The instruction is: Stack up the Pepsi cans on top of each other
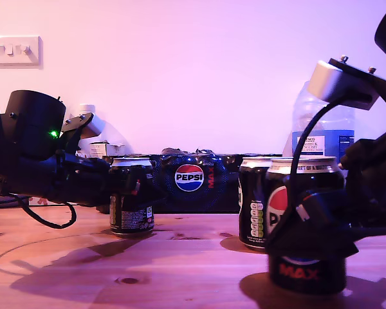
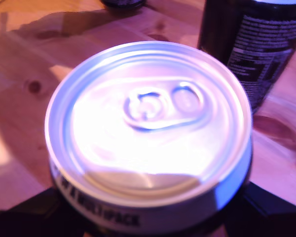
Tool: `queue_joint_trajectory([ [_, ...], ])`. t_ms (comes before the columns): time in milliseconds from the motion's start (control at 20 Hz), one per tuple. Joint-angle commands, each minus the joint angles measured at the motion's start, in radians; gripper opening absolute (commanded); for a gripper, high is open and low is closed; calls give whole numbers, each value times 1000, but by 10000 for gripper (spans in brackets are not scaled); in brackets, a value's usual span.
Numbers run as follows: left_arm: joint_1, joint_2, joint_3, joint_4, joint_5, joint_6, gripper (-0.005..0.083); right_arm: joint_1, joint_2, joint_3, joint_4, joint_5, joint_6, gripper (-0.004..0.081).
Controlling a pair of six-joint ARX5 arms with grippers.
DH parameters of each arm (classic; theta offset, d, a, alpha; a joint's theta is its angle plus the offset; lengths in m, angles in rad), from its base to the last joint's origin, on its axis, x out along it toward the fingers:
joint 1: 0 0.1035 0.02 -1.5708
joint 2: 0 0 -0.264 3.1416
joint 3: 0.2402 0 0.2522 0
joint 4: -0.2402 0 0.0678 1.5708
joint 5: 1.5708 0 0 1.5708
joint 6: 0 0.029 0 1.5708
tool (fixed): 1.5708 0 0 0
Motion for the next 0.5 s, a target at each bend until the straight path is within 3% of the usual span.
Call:
queue_joint_trajectory([
  [0, -5, 25, -6, 10, 30, 5, 785, 3, 1, 68, 20, -25, -3, 521],
  [450, -6, 20, -6, 6, 87, 5, 785, 23, 185, 212, 37, -106, -1, 521],
])
